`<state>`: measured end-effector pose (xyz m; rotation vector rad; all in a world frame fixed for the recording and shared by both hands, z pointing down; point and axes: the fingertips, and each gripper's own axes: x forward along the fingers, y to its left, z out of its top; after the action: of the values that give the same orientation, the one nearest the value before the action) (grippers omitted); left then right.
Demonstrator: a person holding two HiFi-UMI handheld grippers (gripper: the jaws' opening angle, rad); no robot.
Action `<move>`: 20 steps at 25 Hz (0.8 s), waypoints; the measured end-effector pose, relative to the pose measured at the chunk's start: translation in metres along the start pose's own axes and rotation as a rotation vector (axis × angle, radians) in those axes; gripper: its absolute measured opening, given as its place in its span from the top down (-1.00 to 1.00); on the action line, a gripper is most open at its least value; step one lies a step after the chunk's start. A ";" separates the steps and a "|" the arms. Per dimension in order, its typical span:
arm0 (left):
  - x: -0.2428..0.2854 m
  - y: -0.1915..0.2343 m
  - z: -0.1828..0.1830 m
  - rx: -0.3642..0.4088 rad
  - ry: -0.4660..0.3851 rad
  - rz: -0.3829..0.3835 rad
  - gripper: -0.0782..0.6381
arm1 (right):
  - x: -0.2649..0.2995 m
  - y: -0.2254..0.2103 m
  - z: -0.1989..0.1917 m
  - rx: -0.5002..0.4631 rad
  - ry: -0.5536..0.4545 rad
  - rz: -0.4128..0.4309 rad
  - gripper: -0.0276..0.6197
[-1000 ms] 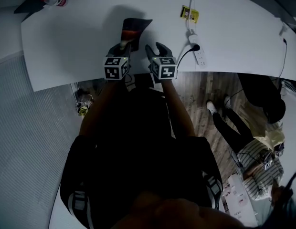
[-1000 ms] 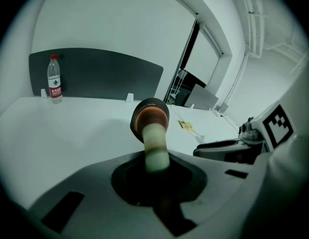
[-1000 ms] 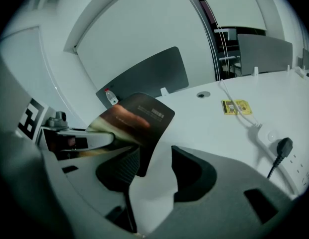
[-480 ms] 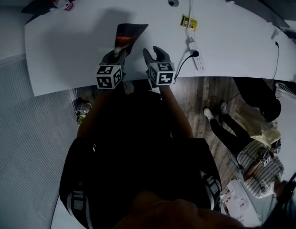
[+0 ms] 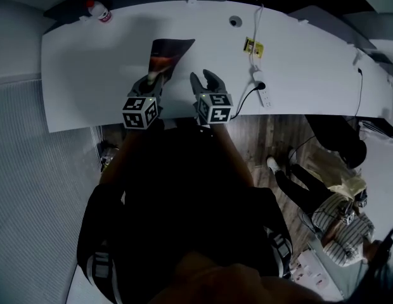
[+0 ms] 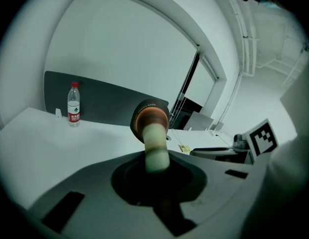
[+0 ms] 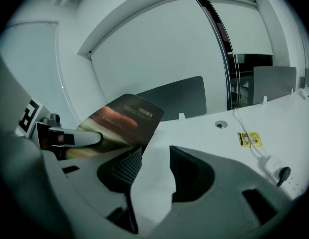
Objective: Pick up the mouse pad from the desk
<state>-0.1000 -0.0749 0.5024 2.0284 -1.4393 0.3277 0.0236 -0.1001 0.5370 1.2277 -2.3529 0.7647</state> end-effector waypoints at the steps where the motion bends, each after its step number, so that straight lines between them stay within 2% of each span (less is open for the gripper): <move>1: -0.003 0.002 0.004 0.000 -0.009 0.001 0.70 | 0.000 0.003 0.004 -0.002 -0.010 0.000 0.41; 10: -0.034 0.030 0.033 -0.008 -0.085 0.028 0.70 | 0.003 0.032 0.034 -0.034 -0.063 -0.001 0.47; 20: -0.066 0.045 0.066 -0.017 -0.165 0.020 0.70 | -0.012 0.057 0.065 -0.025 -0.164 -0.018 0.62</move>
<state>-0.1757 -0.0745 0.4315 2.0694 -1.5566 0.1585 -0.0224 -0.1058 0.4631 1.3454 -2.4694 0.6492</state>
